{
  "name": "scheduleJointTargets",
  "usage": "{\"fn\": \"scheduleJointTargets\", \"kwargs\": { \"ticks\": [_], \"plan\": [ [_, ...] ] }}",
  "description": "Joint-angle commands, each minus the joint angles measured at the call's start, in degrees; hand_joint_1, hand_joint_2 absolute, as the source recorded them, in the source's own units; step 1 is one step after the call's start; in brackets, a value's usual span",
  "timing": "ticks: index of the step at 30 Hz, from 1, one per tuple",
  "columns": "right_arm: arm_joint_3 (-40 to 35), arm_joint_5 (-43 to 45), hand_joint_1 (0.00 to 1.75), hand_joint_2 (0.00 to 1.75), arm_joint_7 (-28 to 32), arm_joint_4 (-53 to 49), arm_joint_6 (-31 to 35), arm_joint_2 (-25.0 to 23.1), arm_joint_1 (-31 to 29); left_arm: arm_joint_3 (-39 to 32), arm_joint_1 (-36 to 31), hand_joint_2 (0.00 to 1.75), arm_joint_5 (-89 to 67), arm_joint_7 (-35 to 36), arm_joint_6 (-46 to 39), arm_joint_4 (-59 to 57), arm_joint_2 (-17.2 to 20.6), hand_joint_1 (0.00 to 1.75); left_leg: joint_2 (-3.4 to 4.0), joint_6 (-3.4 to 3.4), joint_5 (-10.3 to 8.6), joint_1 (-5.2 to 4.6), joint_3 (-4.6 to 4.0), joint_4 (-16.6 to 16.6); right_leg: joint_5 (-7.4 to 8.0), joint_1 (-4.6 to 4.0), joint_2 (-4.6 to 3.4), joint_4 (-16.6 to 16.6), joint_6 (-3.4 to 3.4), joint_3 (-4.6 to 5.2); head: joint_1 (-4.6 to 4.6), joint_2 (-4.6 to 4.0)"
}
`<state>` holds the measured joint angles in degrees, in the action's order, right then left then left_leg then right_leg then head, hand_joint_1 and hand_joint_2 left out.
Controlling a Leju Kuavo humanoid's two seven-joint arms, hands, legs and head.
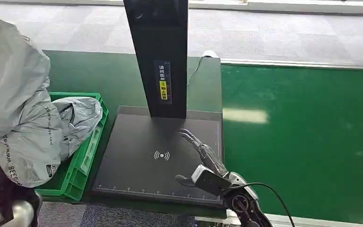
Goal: Moved the parcel from conveyor to table for the left to box.
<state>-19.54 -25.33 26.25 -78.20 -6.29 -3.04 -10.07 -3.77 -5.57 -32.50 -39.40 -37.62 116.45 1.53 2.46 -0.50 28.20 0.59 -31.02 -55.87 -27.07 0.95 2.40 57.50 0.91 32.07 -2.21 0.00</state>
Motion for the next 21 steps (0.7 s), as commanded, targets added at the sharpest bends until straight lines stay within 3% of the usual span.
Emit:
{"fn": "scheduleJointTargets", "kwargs": {
  "ticks": [1, 3, 6, 11, 20, 21],
  "plan": [
    [-1.3, -0.6, 0.00, 1.75, -0.1, 2.7, -0.4, 0.6, -0.6, -11.4, -16.0, 1.75, -18.5, 19.2, 1.1, -30.9, 2.0, 1.75, -0.43, 0.02, -0.16, 0.06, -0.03, 0.1, 0.10, -0.05, 0.01, -0.1, -0.11, -0.04, 0.00, 0.00],
    [-1.7, -0.6, 0.00, 1.75, -0.1, 2.9, -0.5, 0.7, -0.5, -13.4, -19.4, 1.75, -21.6, 22.6, 0.4, -38.2, 4.4, 1.75, -0.27, 0.00, -0.10, 0.00, 0.06, 0.1, 0.03, 0.01, 0.04, 0.0, -0.07, -0.08, 0.02, 0.00],
    [-2.0, -0.6, 0.00, 1.75, 0.2, 3.0, -0.4, 1.5, -0.2, -16.6, -22.0, 1.75, -15.7, 22.3, 0.5, -44.8, 6.7, 1.75, -0.30, -0.02, -0.18, 0.06, -0.01, 0.1, 0.12, -0.05, -0.09, -0.1, -0.14, -0.02, -0.02, 0.00],
    [-2.2, -0.6, 0.00, 1.75, 0.4, 3.0, -0.5, 1.4, 0.1, -21.5, -22.1, 1.75, -12.8, 23.1, 0.7, -47.6, 8.4, 1.73, -0.09, -0.03, -0.10, 0.08, 0.06, 0.1, 0.08, -0.08, -0.25, -0.1, -0.13, -0.03, 0.00, 0.00],
    [-2.4, -0.9, 0.00, 1.75, 0.4, 4.1, -0.4, 1.1, -0.1, -25.3, -20.9, 1.75, -5.5, 22.8, 3.9, -46.1, 6.2, 1.66, -0.08, 0.00, -0.10, 0.09, -0.08, 0.1, 0.09, -0.09, -0.24, -0.1, -0.10, 0.06, 0.02, 0.00],
    [-2.4, -0.9, 0.00, 1.75, 0.4, 4.1, -0.4, 1.1, -0.1, -25.2, -20.8, 1.75, -3.7, 22.3, 5.0, -45.6, 5.7, 1.48, -0.06, 0.00, -0.09, 0.07, -0.09, 0.1, 0.09, -0.08, -0.23, -0.1, -0.09, 0.08, 0.02, 0.00]
  ]
}}
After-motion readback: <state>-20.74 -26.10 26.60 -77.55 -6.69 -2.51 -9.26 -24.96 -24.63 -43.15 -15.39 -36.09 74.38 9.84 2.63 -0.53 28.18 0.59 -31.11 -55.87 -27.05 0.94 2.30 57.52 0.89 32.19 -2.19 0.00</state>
